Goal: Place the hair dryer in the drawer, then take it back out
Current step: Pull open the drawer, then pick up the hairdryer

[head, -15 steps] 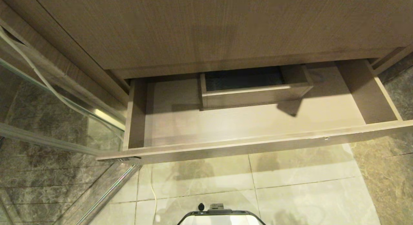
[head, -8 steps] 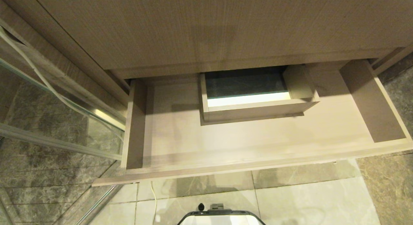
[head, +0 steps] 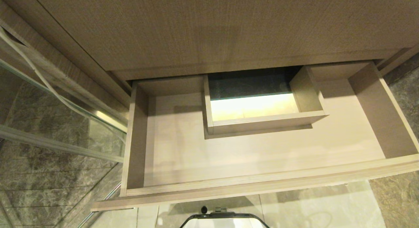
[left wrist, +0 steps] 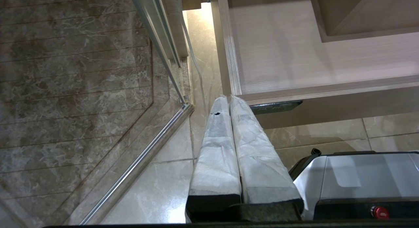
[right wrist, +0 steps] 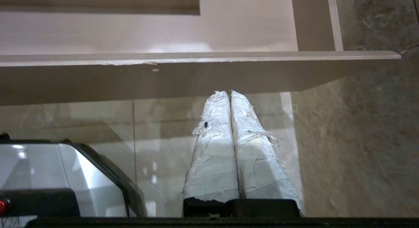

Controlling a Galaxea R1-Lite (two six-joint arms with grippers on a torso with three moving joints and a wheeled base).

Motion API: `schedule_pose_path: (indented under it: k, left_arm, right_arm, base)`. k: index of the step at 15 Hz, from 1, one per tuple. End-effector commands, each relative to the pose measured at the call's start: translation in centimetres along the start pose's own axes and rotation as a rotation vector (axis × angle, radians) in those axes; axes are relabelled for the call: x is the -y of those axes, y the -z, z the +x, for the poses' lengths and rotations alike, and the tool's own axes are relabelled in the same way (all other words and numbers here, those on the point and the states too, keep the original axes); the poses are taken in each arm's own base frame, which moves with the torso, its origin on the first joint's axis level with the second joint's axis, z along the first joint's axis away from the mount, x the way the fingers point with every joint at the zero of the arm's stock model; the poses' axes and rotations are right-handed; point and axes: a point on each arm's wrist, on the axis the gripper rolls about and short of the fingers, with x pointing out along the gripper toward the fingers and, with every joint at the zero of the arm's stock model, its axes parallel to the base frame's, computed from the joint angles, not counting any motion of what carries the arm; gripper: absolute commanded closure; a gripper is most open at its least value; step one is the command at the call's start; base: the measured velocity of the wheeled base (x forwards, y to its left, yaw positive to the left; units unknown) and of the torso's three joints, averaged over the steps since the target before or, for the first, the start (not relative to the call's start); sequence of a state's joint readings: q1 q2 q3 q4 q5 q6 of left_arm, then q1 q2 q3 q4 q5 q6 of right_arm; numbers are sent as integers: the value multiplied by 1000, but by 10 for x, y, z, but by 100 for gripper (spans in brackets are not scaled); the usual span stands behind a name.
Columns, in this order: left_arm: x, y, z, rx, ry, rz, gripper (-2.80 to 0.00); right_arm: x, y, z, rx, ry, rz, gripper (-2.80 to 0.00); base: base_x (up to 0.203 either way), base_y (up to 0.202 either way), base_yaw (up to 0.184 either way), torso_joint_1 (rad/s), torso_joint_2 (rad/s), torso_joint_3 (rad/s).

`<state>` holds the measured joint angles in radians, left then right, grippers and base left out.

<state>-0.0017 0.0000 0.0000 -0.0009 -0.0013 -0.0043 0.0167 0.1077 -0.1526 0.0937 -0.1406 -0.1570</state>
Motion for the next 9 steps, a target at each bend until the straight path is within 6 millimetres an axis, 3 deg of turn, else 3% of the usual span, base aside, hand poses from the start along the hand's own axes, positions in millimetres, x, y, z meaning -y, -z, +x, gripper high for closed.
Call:
schedule_pose_path:
  k: [1, 3, 6, 9]
  left_arm:
    - [0, 0, 0, -1, 0, 0, 0]
    - [0, 0, 0, 1, 0, 0, 0]
    - [0, 0, 0, -1, -1, 0, 0]
    - [0, 0, 0, 0, 0, 0, 0]
  right_arm:
    - [-1, 19, -3, 103, 4, 19, 0]
    - [0, 20, 0, 221, -7, 64, 0]
    - [-2, 26, 0, 188, -122, 104, 0]
    - [-3, 26, 0, 211, -175, 29, 0]
  base:
    - [0, 0, 0, 0, 0, 0]
    - [0, 0, 0, 0, 0, 0]
    - [0, 0, 0, 0, 0, 0]
    - [0, 0, 0, 0, 0, 0]
